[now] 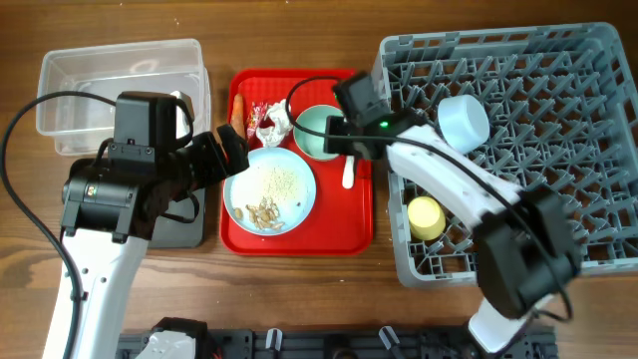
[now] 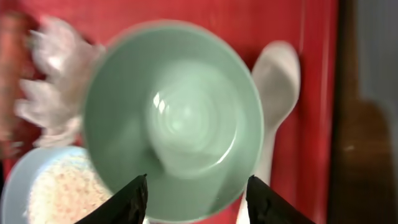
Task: Sort waste into correct bins and load items into the dishwasher rack
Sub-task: 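Grasp the light-green bowl on the tray with the right gripper, then place the light-green bowl in the rack beside the blue bowl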
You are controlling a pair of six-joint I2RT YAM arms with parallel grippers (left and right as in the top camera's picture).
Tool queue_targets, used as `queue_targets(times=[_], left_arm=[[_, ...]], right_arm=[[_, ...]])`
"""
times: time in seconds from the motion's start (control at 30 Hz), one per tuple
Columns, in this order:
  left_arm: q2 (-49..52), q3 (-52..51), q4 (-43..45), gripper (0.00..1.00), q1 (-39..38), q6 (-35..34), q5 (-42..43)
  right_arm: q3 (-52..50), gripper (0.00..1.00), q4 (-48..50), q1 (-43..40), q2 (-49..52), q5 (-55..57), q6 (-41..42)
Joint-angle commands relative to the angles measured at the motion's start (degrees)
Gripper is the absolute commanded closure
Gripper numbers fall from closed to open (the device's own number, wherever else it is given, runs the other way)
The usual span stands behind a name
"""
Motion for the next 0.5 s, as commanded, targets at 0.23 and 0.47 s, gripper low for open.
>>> queue_targets(times=[0.23,0.47], left_arm=[[0.0,0.3,0.0,0.00,-0.1,-0.5,-0.6],[0.0,0.3,0.0,0.00,-0.1,-0.5,-0.6]], right_arm=[[0.1,0.96,0.0,-0.3,3.7,-1.9,11.0],[0.1,0.96,-5.9,-1.4,-10.2,14.1,6.0]])
